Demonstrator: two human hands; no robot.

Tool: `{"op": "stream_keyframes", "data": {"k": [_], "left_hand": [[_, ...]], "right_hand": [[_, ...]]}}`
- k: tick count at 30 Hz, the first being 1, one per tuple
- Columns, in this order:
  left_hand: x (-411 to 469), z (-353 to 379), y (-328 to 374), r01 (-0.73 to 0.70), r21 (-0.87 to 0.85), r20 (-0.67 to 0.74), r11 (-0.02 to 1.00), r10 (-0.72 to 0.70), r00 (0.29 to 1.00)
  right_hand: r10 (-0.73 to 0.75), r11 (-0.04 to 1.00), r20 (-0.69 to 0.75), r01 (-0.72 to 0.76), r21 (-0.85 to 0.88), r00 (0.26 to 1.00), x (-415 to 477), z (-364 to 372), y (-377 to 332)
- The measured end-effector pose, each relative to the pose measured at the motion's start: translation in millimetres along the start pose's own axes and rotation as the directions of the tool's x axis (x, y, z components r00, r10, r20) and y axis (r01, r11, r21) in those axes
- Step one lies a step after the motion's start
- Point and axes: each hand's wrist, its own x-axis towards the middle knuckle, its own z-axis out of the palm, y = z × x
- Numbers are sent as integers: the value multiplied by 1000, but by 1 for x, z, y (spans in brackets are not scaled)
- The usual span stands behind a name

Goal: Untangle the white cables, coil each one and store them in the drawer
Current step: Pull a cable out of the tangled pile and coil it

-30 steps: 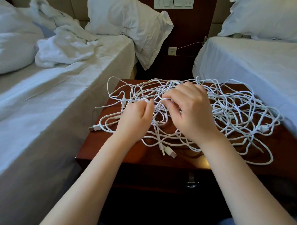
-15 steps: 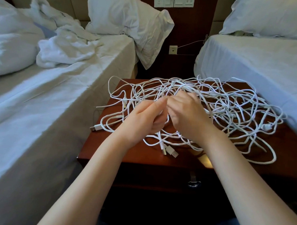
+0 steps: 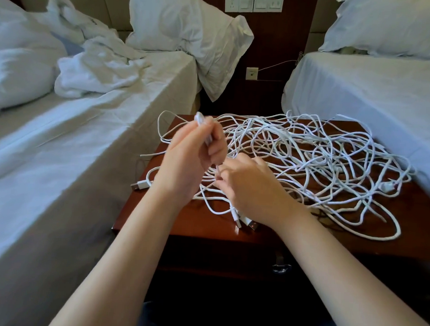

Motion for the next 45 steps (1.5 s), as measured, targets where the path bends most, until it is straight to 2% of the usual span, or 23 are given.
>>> {"op": "stream_keyframes", "data": {"k": [3, 6, 8, 11, 13, 16, 21, 23, 26, 30, 34, 36, 38, 41, 45], "left_hand": [[5, -7, -2, -69, 69, -130, 995, 78, 989], [8, -11, -12, -71, 251, -233, 965, 131, 964], [9, -10, -15, -46, 417, -323, 908, 195, 926], [9, -9, -18, -62, 606, -409, 793, 377, 831], [11, -13, -19, -66, 711, -410, 700, 489, 770], [14, -21, -22, -33, 816, -389, 577, 591, 707], [13, -25, -21, -32, 922, -267, 385, 694, 668], [13, -34, -17, 22, 944, -266, 329, 718, 644], [12, -46, -13, 134, 946, -304, 295, 664, 683], [9, -49, -20, 205, 952, -299, 226, 566, 768], [10, -49, -22, 258, 948, -317, 185, 536, 782], [9, -44, -23, 248, 953, -302, 173, 513, 804], [7, -37, -24, 236, 955, -295, 182, 466, 834], [7, -37, -27, 248, 948, -310, 200, 403, 861], [9, -47, -32, 284, 926, -357, 250, 328, 875]], "right_hand": [[-4, 1000, 90, 2, 16, 996, 3, -10, -1], [-6, 998, 120, -2, 66, 993, 3, -13, 0], [18, 995, 64, -24, 93, 998, 2, -11, 0], [52, 997, -62, -48, 62, 997, 4, -9, 0], [85, 996, -104, -83, 22, 991, 6, -11, 2], [155, 987, -91, -152, 46, 984, 6, -15, 11], [251, 968, -227, -249, 37, 941, 4, -16, 27], [294, 956, -299, -286, 72, 908, 1, -18, 39], [297, 952, -358, -244, 186, 885, 0, -18, 51], [206, 935, -348, -79, 345, 915, 1, -17, 42], [220, 754, -234, -13, 657, 947, -2, -26, 30], [231, 661, -231, 22, 750, 945, -1, -27, 23], [266, 618, -263, 45, 785, 927, 1, -28, 18], [282, 705, -356, 59, 707, 891, 1, -28, 19], [244, 901, -508, 1, 434, 826, 0, -24, 31]]}}
